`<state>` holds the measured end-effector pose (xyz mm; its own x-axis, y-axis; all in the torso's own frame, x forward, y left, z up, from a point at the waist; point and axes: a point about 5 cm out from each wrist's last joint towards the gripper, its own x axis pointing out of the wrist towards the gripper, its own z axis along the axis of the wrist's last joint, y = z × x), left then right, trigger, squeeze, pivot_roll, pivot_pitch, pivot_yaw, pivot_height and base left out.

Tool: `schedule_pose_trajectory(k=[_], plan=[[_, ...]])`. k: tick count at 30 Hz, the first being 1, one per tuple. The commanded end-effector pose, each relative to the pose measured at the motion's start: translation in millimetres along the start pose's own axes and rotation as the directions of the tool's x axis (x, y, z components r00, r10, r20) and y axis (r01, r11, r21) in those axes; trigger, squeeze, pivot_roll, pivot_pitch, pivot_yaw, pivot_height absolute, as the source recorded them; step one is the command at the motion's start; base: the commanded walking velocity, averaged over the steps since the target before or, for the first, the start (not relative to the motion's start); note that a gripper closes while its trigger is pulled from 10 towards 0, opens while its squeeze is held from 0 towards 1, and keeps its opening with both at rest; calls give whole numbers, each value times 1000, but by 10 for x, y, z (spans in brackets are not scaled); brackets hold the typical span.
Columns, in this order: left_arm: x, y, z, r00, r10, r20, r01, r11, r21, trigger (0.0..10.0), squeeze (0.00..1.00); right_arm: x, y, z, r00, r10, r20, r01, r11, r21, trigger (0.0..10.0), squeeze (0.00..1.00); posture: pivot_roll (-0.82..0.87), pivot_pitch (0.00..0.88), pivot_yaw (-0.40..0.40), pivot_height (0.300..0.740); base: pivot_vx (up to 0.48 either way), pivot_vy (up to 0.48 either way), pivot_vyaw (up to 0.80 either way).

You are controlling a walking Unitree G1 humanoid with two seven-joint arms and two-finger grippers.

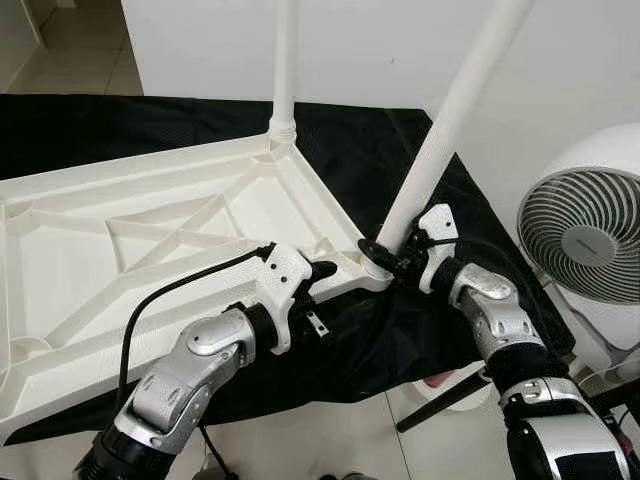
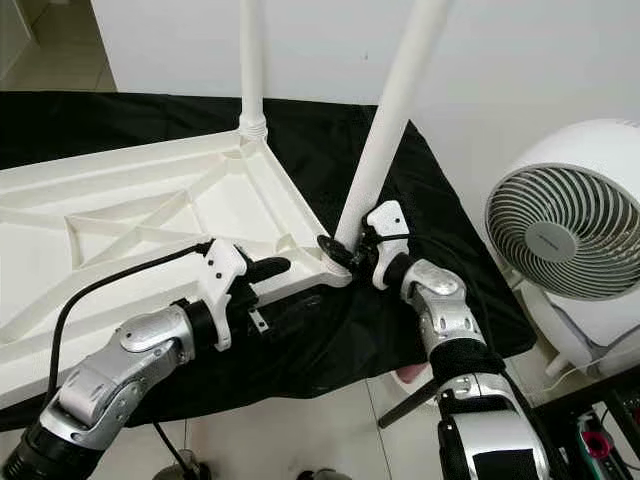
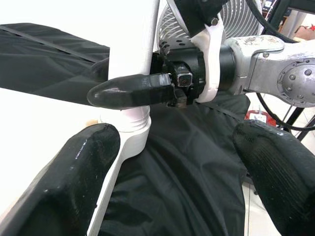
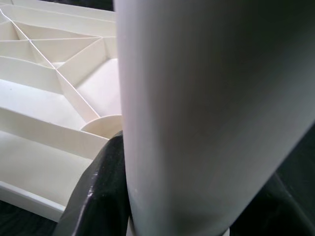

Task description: Building children table

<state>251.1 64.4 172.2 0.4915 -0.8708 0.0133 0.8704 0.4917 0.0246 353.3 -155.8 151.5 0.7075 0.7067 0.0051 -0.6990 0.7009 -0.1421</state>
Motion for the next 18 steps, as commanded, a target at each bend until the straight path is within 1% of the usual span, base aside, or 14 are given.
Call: schedule_pose_trajectory(k=[1, 2, 8, 9, 10, 11, 13, 15, 16, 17, 18], plan=[[17, -34, 12, 998, -60, 1, 60, 998, 2, 10000, 0, 5, 12, -36, 1000, 16, -10, -16, 1000, 0, 0, 0, 100, 88, -92, 740, 0, 0, 0], [11, -32, 14, 999, -54, 1, 54, 999, 1, 10000, 0, 23, 40, -54, 998, 56, -10, -56, 998, 13, 0, 0, 105, 92, -93, 740, 0, 0, 0], [6, -34, 15, 999, -52, 1, 52, 999, 1, 10000, 0, 11, 25, -78, 997, 69, -15, -69, 998, 11, 0, 0, 103, 93, -94, 740, 0, 0, 0], [7, -35, 16, 999, -52, 2, 52, 999, 0, 10000, 0, -2, 6, -87, 998, 50, -22, -50, 999, 10, 4039, 0, 101, 94, -94, 740, 0, 0, 0], [7, -35, 16, 999, -52, 2, 52, 999, 0, 10000, 0, -2, 6, -87, 998, 50, -22, -50, 999, 10, 4039, 0, 101, 94, -94, 740, 0, 0, 0], [7, -32, 15, 999, -51, 2, 51, 999, 0, 10000, 0, -6, -23, -94, 999, 17, -32, -17, 999, 29, 10000, 0, 100, 95, -95, 740, 0, 0, 0], [5, -31, 14, 999, -52, 2, 52, 999, 0, 10000, 0, -8, -54, -90, 999, -31, -41, 33, 999, 39, 10000, 0, 98, 96, -97, 740, 0, 0, 0], [4, -33, 15, 999, -52, 2, 52, 999, 0, 10000, 0, -7, -59, -84, 998, -44, -38, 45, 998, 35, 10000, 0, 98, 96, -97, 740, 0, 0, 0], [2, -36, 17, 999, -52, 3, 52, 999, 0, 10000, 0, -2, -65, -62, 995, -98, -35, 99, 994, 40, 10000, 0, 96, 98, -96, 740, 0, 0, 0], [2, -36, 17, 999, -52, 3, 52, 999, 0, 10000, 0, -2, -65, -62, 995, -98, -35, 99, 994, 40, 10000, 0, 96, 98, -96, 740, 0, 0, 0], [4, -37, 15, 999, -53, 3, 53, 999, -2, 10000, 0, 0, -64, -49, 990, -140, -30, 141, 989, 38, 10000, 0, 93, 100, -96, 740, 0, 0, 0]])
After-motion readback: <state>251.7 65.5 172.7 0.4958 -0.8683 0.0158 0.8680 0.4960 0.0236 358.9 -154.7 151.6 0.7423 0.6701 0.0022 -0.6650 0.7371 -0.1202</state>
